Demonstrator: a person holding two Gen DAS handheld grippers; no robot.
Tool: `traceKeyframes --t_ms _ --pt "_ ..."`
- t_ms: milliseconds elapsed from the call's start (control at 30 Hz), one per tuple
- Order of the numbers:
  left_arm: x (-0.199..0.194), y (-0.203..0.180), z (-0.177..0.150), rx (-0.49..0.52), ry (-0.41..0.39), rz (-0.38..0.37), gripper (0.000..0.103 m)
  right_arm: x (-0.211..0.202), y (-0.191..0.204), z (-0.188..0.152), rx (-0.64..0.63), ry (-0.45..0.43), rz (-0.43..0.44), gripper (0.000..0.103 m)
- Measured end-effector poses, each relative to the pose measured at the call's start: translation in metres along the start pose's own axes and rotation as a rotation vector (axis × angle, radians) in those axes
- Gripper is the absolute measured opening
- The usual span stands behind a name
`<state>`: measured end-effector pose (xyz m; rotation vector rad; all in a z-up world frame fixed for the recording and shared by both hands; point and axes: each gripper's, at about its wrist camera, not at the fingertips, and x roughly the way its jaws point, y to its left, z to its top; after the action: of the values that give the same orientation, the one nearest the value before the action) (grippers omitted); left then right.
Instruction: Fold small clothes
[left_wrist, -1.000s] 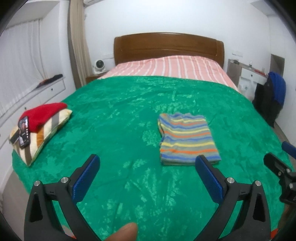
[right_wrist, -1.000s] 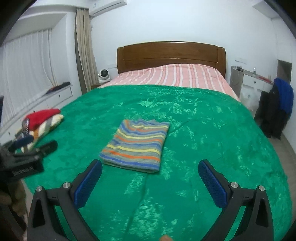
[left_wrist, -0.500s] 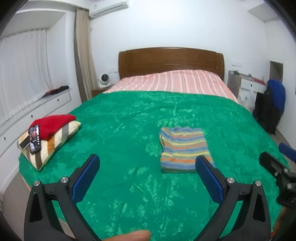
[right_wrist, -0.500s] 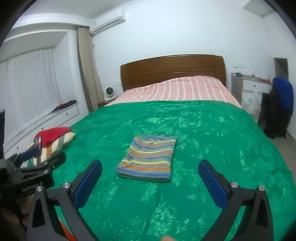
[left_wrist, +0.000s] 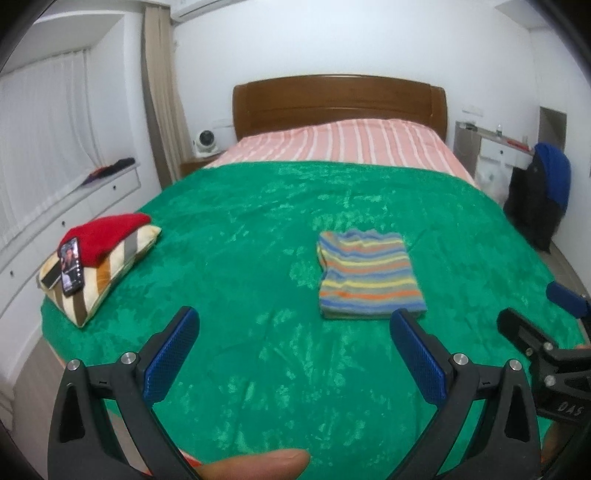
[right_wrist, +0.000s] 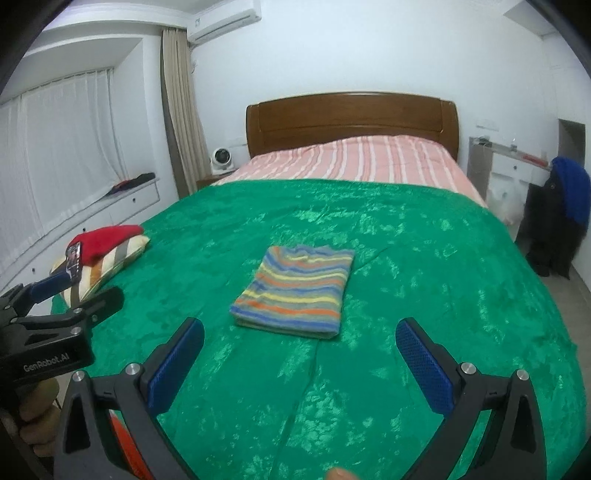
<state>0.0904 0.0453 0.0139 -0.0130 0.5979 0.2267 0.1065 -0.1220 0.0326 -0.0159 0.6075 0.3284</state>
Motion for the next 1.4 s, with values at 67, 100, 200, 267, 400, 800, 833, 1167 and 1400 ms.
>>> traceKeyframes --t_ms 67,100,200,267,400,800,833,1167,1400 --pt "0.001 0.0 0.0 0.009 0.007 0.01 0.103 0.004 0.004 0.001 -0.017 0.035 -0.037 0.102" --pt "0.001 -0.001 0.001 0.014 0.009 0.013 0.103 0.004 0.006 0.001 -0.027 0.047 -0.056 0.102" --pt "0.003 -0.002 0.0 0.027 0.026 0.022 0.103 0.003 0.009 0.002 -0.037 0.079 -0.079 0.102" --pt "0.003 -0.003 -0.001 0.032 0.035 0.026 0.103 0.002 0.008 0.002 -0.032 0.092 -0.079 0.102" --pt "0.0 -0.004 -0.002 0.036 0.042 0.015 0.103 -0.001 0.01 0.002 -0.042 0.108 -0.09 0.102" --pt "-0.001 -0.005 -0.005 0.05 0.067 -0.015 0.103 -0.012 0.019 0.005 -0.06 0.101 -0.078 0.102" --pt "-0.001 -0.005 -0.005 0.05 0.071 -0.017 0.103 -0.012 0.019 0.005 -0.063 0.105 -0.066 0.102" --pt "0.001 -0.005 -0.004 0.035 0.098 -0.021 0.103 -0.011 0.028 0.005 -0.084 0.123 -0.141 0.102" --pt "0.0 -0.005 -0.003 0.037 0.105 -0.023 0.103 -0.017 0.026 0.011 -0.054 0.114 -0.173 0.102"
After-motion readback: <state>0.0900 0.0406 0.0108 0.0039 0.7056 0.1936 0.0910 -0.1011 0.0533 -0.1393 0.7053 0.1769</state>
